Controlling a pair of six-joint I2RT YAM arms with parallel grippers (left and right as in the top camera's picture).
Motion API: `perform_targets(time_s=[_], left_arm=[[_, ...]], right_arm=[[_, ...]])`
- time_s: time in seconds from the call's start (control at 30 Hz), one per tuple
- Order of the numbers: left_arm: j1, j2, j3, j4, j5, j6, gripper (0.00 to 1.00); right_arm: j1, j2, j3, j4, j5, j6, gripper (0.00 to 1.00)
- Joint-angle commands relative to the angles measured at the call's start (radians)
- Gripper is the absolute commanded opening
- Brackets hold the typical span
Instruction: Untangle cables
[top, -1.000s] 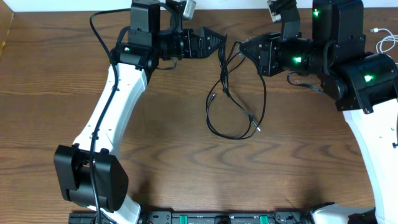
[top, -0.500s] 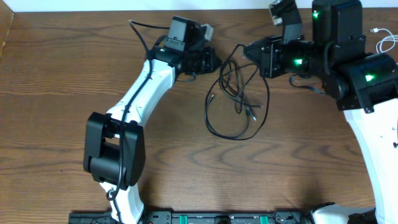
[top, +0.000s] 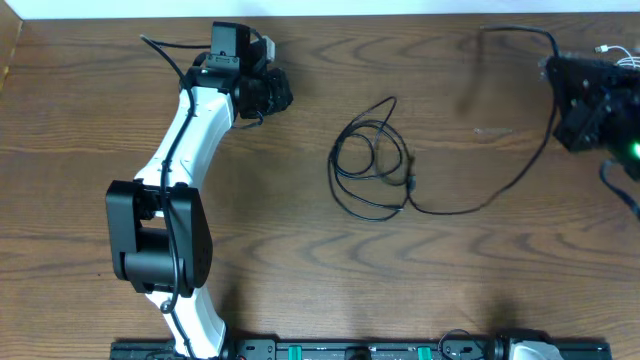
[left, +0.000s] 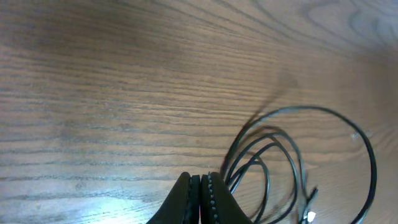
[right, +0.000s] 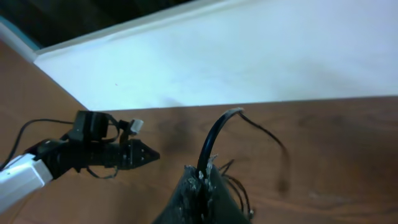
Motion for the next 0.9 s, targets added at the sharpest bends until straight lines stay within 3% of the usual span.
perform_targets(time_s=[0.0,0.17,0.3,0.5,0.7,0.87], left_arm=[[-0.003,-0.065,0.006,-0.004,-0.013,0.054,0.08],[-0.01,-0.169,0.006,-0.011,-0.011,0.066,0.16],[-0.013,-0.27,0.006,-0.024,-0.004,0.072,0.35],[-0.013,-0.318,0.006,-0.075,-0.002,0.072,0.42],[-0.013,-0.318,0.006,-0.084,-0.003,0.072,0.43],[-0.013,-0.318,0.006,-0.083,-0.005,0.073,0.44]], right_arm=[[-0.005,-0.035,0.011,0.036,0.041,-0.031,0.01],[-0.004,-0.068,0.011,0.067,0.023,-0.031,0.01],[-0.004,-0.052,0.011,0.146,-0.239,-0.052,0.01],[-0.004,-0.061,0.11,0.206,-0.366,0.001,0.01],[-0.005,-0.061,0.262,0.199,-0.331,0.008,0.01],[-0.005,-0.061,0.357,0.201,-0.08,-0.012,0.01]])
